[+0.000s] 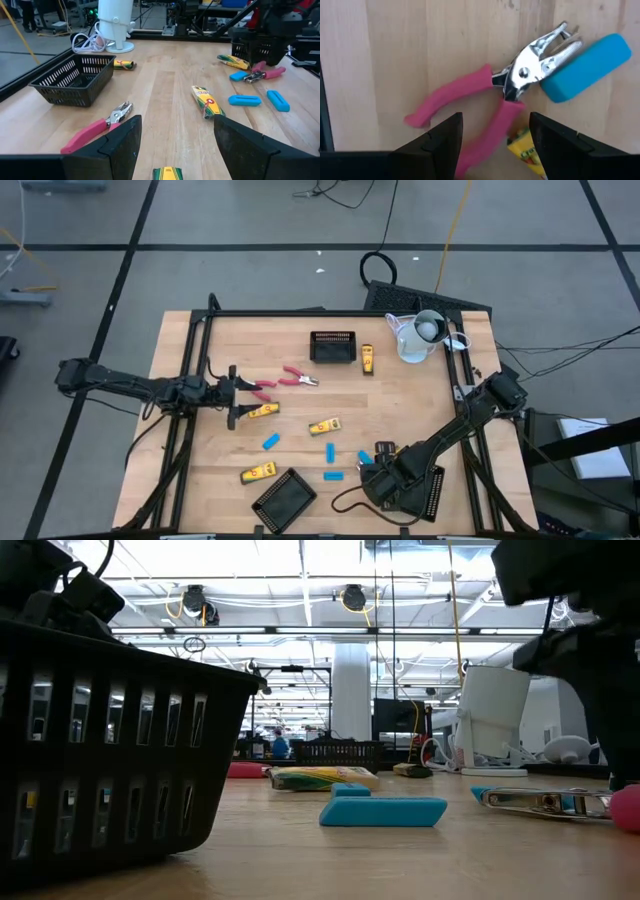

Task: Pick & Place School Supplies
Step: Put the pink hole puncher into the bottom right black bin

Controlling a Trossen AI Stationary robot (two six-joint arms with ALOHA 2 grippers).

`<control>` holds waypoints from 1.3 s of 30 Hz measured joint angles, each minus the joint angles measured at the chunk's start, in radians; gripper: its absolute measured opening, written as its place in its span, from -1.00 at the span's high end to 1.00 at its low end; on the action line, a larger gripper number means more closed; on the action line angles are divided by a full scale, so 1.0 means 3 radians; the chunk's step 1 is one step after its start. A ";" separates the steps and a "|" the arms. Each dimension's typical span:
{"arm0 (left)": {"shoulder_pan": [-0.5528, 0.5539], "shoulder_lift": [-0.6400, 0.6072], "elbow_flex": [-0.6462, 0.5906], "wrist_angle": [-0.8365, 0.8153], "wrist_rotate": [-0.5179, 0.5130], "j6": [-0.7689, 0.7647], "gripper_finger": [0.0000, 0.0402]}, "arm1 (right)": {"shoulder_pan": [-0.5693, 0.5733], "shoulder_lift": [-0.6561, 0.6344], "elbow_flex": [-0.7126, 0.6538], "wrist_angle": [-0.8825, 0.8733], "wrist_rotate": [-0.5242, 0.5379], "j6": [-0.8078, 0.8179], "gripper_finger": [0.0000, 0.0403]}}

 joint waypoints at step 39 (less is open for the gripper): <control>0.0000 -0.0001 0.0001 -0.0006 -0.0029 -0.0006 -0.25 | 0.0001 0.0009 -0.0030 0.0114 0.0492 -0.0271 0.83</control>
